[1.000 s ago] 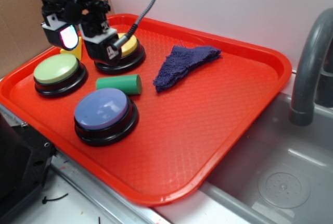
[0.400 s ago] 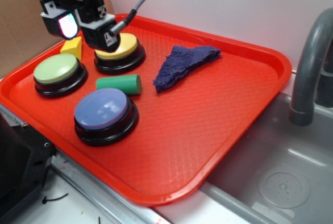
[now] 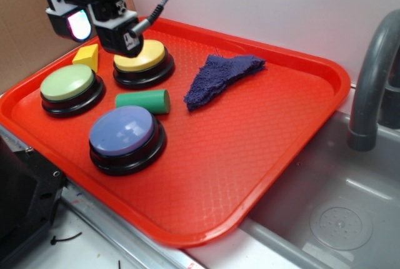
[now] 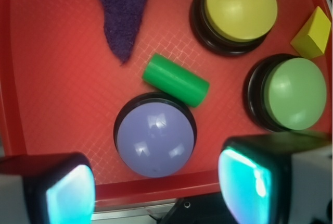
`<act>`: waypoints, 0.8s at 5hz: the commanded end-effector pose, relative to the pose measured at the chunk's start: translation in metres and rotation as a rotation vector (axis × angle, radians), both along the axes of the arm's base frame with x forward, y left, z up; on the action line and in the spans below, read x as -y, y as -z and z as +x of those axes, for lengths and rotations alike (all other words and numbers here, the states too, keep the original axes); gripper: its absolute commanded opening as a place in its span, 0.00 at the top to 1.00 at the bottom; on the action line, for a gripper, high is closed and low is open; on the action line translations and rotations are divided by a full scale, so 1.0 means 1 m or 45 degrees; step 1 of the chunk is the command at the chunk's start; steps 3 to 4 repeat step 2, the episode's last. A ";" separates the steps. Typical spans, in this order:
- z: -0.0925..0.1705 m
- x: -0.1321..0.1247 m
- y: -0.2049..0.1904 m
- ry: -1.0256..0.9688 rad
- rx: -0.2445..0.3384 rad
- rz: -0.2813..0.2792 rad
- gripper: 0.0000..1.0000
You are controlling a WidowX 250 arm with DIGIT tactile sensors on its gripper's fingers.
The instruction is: Push the purple button.
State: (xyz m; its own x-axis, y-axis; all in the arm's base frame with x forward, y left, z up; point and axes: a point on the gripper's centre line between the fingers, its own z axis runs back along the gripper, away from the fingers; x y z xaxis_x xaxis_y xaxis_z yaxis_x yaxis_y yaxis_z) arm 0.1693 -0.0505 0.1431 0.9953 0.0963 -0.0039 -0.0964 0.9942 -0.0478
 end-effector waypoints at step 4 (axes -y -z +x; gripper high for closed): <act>0.003 0.008 -0.033 0.069 0.112 0.072 0.00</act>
